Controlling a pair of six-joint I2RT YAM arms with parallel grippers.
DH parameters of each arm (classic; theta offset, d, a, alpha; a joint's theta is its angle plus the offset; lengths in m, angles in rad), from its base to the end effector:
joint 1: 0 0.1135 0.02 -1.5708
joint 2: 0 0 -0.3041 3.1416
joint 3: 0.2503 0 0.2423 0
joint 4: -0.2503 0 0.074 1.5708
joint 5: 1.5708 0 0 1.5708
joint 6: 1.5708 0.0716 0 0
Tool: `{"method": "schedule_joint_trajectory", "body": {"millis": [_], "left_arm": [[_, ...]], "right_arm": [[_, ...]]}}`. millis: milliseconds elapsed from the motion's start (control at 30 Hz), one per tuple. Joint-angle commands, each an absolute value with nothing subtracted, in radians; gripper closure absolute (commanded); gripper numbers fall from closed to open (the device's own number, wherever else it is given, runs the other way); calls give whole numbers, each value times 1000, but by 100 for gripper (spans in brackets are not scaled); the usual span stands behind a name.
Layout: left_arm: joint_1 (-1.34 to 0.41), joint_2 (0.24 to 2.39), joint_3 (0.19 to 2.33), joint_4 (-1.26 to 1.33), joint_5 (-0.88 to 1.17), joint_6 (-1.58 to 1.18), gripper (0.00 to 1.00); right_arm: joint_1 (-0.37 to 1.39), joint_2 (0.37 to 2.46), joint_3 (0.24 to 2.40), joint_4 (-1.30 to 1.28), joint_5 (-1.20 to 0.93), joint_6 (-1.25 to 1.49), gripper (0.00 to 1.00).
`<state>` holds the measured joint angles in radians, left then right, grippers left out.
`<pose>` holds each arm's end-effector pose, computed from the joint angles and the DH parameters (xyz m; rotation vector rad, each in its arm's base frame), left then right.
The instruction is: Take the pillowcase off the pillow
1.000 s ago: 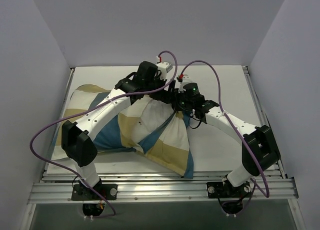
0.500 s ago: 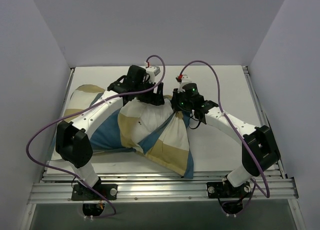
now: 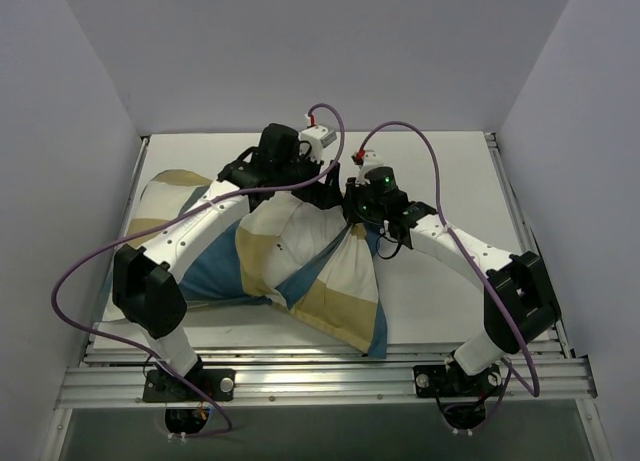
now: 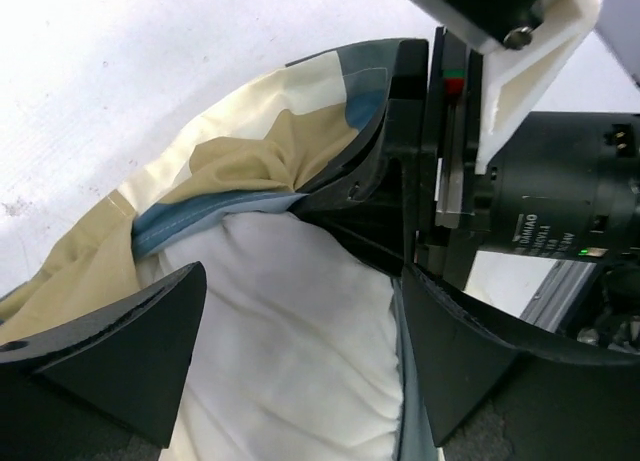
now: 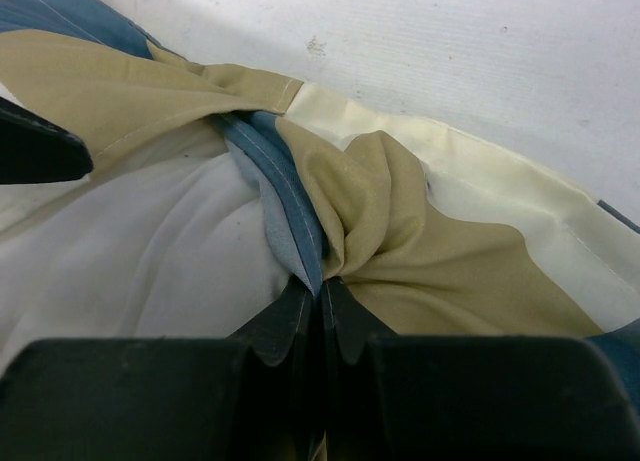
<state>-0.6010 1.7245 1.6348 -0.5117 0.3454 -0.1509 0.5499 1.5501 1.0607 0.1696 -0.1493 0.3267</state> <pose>0.3346 -0.2588 0.3728 0.6989 2.1330 -0.7948 0.3240 0.2111 0.3146 -0.3222 1.9286 0.7307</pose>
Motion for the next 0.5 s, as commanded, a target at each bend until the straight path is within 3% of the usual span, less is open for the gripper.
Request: {"method": "schedule_joint_trajectory", "body": {"millis": [0,467], "left_arm": [[-604,1766,1664,-512,342,-71,13],[-615,1830,1496,-391,434,-24,16]], "right_arm": [[561,1514,1077,221,-161,321,100],[563,1522,1069,239,-187,328,100]]}}
